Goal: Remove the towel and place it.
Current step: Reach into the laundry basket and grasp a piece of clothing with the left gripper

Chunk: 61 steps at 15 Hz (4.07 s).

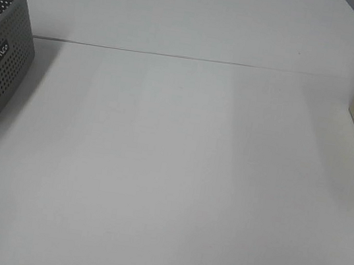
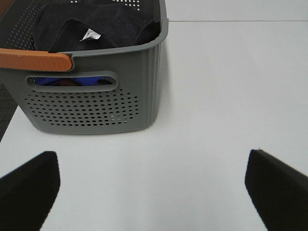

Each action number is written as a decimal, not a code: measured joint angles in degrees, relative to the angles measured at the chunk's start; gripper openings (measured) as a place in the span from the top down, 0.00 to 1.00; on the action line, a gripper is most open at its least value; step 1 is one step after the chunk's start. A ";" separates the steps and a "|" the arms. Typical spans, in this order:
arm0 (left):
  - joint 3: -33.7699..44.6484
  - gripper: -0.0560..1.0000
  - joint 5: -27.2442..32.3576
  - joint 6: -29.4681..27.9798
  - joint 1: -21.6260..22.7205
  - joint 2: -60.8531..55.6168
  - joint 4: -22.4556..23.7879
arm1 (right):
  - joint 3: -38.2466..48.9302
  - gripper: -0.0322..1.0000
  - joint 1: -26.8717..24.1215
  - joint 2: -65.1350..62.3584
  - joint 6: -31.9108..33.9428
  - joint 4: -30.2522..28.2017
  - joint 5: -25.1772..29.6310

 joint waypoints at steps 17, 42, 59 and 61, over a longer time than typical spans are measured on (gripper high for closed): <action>0.00 0.01 0.00 0.00 0.00 0.00 0.00 | 0.00 0.24 0.00 0.00 0.00 0.00 0.00; 0.00 0.01 0.00 0.00 0.00 0.00 0.17 | 0.00 0.24 0.00 0.00 0.00 0.00 0.00; -32.09 0.01 9.40 42.34 0.00 41.88 5.67 | 0.00 0.24 0.00 0.00 0.00 0.00 0.00; -42.74 0.01 9.63 46.41 0.00 53.97 9.40 | 0.00 0.24 0.00 0.00 0.00 0.00 0.00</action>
